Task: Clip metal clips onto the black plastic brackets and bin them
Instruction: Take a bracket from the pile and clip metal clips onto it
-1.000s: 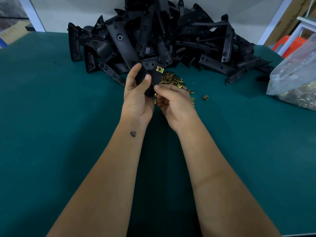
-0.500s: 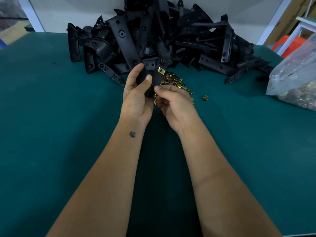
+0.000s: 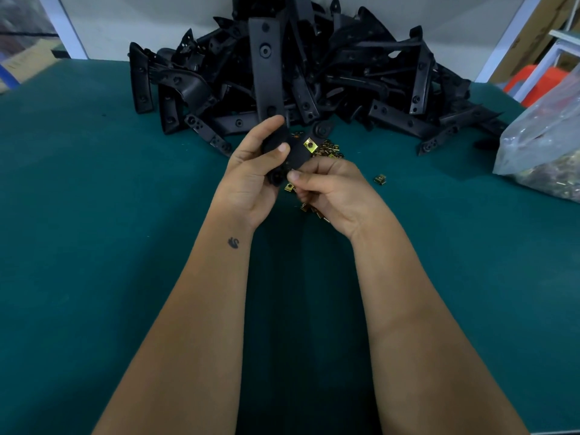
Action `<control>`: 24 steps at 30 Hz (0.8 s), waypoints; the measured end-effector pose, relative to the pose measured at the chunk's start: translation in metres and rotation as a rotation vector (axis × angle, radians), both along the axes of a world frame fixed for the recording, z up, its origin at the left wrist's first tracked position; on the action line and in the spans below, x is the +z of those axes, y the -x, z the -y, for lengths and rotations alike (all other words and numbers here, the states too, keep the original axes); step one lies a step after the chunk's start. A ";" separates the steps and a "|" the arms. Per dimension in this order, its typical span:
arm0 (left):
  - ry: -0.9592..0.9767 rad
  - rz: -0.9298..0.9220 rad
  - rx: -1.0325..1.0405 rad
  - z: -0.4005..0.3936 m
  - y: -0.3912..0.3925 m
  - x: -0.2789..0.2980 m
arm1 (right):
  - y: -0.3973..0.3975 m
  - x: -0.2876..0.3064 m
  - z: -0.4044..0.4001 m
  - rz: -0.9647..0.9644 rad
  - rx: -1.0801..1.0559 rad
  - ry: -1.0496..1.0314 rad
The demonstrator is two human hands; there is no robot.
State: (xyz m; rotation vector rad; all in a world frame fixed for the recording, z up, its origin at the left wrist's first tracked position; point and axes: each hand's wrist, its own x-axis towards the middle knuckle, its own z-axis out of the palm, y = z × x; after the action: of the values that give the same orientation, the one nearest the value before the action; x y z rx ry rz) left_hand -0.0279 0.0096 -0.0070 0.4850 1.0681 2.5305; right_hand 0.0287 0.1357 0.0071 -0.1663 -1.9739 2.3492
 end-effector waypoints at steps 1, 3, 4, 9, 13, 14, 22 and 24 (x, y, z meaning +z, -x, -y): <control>-0.003 -0.009 -0.011 0.001 0.000 0.000 | -0.001 0.000 -0.001 -0.003 0.002 -0.017; -0.011 -0.018 -0.008 -0.001 0.000 0.000 | -0.001 0.001 -0.001 -0.006 -0.004 -0.024; -0.016 -0.015 0.010 -0.002 -0.001 0.000 | -0.001 0.001 0.000 -0.006 -0.013 -0.004; -0.099 0.034 0.125 -0.012 -0.005 0.001 | 0.005 -0.001 0.012 -0.003 -0.069 0.245; -0.092 0.057 0.136 -0.014 -0.007 0.002 | 0.008 -0.003 0.018 0.008 -0.100 0.342; -0.089 0.062 0.132 -0.015 -0.007 0.002 | 0.008 -0.003 0.018 0.013 -0.103 0.343; -0.062 0.138 0.148 -0.019 -0.007 -0.001 | 0.006 -0.003 0.018 -0.025 -0.127 0.219; -0.075 0.190 0.181 -0.018 -0.006 -0.004 | 0.007 -0.001 0.019 -0.040 -0.140 0.185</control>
State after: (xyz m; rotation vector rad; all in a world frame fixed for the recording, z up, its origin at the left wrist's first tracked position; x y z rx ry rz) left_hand -0.0223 0.0281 -0.0107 0.1687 0.9889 2.7168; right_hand 0.0219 0.1163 0.0058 -0.2558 -1.6677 2.4204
